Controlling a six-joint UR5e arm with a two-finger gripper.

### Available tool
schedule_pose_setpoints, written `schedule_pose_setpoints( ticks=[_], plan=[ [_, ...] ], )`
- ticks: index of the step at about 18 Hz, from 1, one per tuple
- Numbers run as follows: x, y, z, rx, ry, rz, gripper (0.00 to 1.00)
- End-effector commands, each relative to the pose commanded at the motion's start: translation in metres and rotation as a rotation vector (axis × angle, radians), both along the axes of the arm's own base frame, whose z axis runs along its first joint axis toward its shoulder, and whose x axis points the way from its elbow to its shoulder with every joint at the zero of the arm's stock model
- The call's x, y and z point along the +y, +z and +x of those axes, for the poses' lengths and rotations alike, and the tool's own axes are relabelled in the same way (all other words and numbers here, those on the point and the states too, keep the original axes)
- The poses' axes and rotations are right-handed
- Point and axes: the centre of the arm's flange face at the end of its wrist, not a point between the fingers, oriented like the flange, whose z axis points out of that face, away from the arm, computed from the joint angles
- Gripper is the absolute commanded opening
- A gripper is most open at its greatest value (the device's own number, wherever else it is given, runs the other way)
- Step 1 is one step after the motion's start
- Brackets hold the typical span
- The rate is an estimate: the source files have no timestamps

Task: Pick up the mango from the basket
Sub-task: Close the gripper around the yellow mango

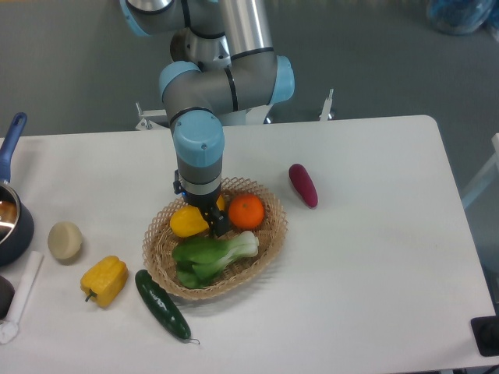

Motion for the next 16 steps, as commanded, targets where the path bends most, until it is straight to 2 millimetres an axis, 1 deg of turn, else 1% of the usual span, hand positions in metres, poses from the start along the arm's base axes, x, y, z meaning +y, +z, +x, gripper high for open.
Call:
schedule_pose_setpoints(
  ticks=[16],
  plan=[
    [-0.005, -0.013, 0.008, -0.022, 0.008, -0.027, 1.00]
  ],
)
